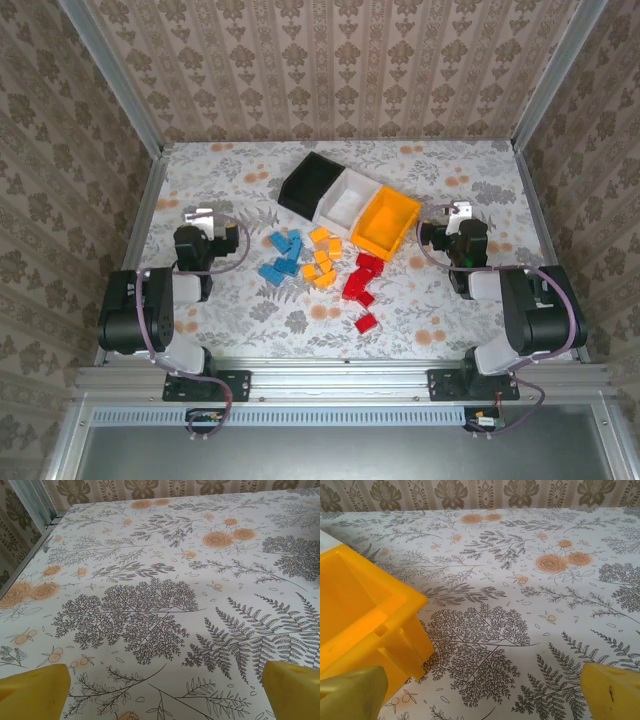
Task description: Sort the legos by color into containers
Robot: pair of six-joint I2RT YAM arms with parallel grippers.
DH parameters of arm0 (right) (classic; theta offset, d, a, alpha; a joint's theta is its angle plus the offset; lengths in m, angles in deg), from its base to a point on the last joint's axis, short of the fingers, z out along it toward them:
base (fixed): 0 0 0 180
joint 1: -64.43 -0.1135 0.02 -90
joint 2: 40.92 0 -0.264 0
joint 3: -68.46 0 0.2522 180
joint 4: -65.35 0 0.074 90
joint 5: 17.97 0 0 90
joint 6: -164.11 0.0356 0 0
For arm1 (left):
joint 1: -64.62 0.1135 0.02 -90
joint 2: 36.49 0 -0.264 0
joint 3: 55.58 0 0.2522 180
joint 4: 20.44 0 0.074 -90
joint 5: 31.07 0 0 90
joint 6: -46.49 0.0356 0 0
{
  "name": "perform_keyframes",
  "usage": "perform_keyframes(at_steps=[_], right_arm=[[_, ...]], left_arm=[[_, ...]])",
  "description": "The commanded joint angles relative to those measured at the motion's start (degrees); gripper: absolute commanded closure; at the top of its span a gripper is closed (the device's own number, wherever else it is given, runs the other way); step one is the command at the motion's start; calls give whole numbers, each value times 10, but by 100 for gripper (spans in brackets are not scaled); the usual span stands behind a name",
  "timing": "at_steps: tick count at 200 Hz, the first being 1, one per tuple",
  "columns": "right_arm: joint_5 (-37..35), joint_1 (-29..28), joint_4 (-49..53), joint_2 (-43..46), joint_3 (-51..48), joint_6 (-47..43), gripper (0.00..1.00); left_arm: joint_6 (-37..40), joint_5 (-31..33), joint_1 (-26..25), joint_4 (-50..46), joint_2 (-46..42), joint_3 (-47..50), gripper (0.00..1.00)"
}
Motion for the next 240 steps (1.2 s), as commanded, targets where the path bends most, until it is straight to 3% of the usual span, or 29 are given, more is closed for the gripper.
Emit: perform_keyframes(at_steps=[1, 240], right_arm=[[-7, -2, -17, -4, -4, 2, 0], [0, 2, -14, -4, -2, 6, 0]], left_arm=[[12, -9, 4, 2, 0, -6, 0], [12, -8, 3, 1, 0, -6, 0]])
